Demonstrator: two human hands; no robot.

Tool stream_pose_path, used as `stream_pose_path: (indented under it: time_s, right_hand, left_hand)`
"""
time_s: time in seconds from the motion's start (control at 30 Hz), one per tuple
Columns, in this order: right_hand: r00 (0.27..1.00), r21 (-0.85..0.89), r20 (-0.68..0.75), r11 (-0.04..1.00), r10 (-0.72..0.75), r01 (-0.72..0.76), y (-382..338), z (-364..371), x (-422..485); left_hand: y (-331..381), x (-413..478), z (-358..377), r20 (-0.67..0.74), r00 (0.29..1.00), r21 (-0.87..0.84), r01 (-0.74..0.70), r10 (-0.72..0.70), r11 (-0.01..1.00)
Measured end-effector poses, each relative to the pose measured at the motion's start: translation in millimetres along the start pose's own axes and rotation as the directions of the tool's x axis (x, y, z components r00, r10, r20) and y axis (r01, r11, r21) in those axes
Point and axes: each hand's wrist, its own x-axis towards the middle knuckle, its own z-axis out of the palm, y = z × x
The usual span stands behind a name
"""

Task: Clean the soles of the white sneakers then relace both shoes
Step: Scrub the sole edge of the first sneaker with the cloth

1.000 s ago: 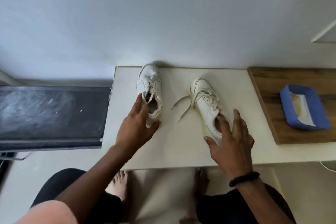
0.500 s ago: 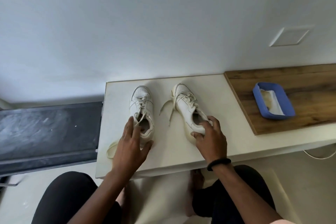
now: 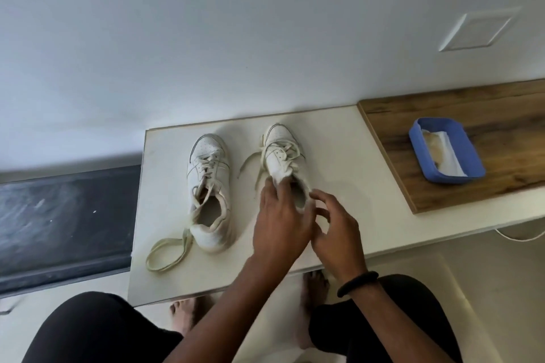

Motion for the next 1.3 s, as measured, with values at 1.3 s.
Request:
stream_pose_path:
  time_s: [1.3]
  right_hand:
    - [0.869, 0.352, -0.16, 0.85, 0.468, -0.393, 13.0, 7.5, 30.7]
  left_hand:
    - [-38.8, -20.3, -111.9, 0.297, 0.953, -0.853, 0.237, 0.058, 0.465]
